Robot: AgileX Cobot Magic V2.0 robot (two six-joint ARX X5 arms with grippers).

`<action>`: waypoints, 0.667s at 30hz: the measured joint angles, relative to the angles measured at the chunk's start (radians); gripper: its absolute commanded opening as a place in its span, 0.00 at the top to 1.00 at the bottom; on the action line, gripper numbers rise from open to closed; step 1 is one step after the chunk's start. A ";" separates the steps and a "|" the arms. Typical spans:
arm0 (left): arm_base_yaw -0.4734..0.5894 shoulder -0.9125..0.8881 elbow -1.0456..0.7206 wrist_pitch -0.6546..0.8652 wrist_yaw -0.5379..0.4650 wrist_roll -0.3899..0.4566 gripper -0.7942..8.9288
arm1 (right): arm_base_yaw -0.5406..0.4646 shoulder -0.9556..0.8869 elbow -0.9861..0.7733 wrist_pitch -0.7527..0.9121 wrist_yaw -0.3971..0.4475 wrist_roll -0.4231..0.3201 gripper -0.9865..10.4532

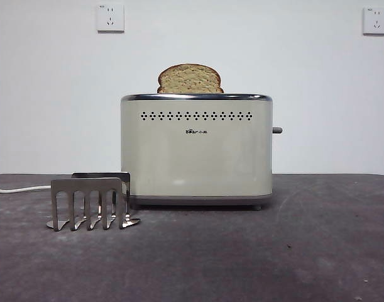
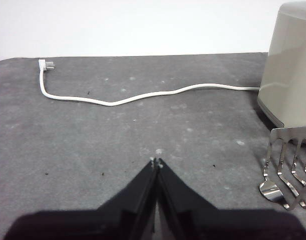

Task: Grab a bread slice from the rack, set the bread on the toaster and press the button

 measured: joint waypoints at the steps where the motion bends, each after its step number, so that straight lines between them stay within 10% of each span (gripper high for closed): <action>1: 0.000 0.000 0.000 0.000 0.000 0.000 0.92 | 0.011 -0.011 -0.044 0.028 0.019 0.002 0.91; 20: 0.000 0.000 0.000 0.000 0.000 -0.002 0.92 | 0.051 -0.274 -0.492 0.134 0.067 0.009 0.91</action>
